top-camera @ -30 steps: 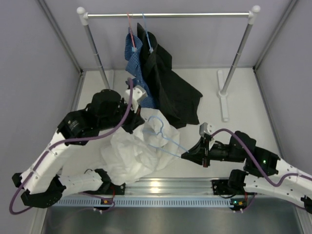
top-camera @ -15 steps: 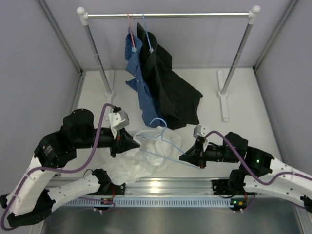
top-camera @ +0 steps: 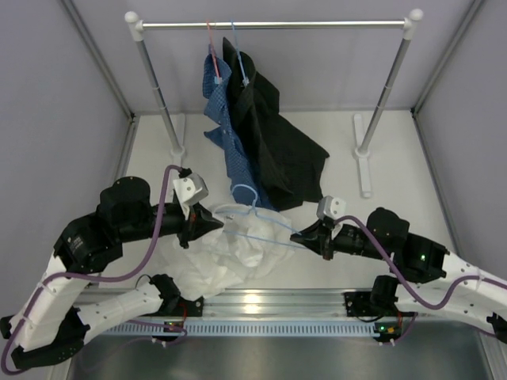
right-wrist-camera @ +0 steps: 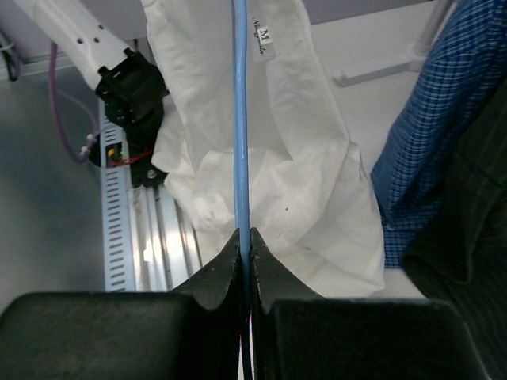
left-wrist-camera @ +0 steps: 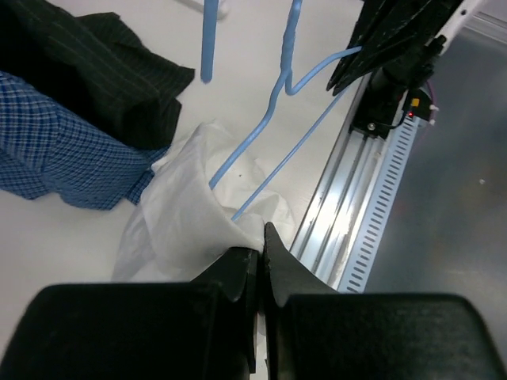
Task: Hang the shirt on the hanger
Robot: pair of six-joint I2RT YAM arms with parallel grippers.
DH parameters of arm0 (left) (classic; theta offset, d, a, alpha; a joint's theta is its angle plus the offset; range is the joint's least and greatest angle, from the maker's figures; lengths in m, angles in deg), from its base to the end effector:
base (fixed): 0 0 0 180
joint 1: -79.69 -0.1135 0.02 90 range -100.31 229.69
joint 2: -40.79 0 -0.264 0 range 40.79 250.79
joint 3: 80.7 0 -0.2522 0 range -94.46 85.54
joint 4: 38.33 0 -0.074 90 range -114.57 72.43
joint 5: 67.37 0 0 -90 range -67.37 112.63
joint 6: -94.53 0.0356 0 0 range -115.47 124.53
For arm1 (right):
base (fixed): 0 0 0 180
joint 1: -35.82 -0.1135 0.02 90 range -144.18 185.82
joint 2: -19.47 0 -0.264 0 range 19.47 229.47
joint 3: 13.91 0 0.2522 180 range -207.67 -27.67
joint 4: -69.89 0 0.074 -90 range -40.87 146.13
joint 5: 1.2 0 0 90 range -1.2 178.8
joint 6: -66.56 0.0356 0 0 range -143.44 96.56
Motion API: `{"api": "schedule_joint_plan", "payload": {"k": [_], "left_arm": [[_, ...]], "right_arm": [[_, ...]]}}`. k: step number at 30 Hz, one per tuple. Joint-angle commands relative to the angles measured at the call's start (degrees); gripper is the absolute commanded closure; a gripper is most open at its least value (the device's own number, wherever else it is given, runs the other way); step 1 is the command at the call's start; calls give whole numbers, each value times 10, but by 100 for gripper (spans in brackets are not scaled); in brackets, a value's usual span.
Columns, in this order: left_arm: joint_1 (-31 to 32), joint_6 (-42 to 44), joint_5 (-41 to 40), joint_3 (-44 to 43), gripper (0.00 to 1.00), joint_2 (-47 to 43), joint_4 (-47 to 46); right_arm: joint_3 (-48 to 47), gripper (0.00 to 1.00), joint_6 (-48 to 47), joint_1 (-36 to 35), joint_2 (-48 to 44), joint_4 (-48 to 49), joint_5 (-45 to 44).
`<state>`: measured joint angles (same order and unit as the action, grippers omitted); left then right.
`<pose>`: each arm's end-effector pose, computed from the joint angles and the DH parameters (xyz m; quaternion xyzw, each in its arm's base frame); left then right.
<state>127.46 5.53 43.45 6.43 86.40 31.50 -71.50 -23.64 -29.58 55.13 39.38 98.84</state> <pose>0.0616 -0.0867 0.4462 0.4291 0.7037 -0.3546 0.4414 0.0557 0.1365 0.3453 -0.4570 0.6038 0.4059 0.5116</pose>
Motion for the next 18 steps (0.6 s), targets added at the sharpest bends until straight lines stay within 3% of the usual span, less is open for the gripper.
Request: {"api": "schedule_joint_plan", "payload": {"k": [1, 3, 9, 13, 16, 18], "left_arm": [[0, -7, -82, -24, 100, -4, -40], [0, -7, -81, -25, 100, 0, -41], [0, -43, -176, -16, 96, 20, -56], [0, -84, -224, 39, 98, 17, -139], [0, -131, -253, 122, 100, 6, -211], [0, -166, -284, 189, 100, 4, -238]], "right_arm": [[-18, 100, -39, -9, -5, -21, -81], [-25, 100, -20, -9, -2, -26, -106], [-42, 100, 110, -18, -11, -78, -380], [-39, 100, 138, -108, -18, -99, -571], [-66, 100, 203, -193, 29, -164, -713], [-96, 100, 234, -233, 58, -204, -751]]}}
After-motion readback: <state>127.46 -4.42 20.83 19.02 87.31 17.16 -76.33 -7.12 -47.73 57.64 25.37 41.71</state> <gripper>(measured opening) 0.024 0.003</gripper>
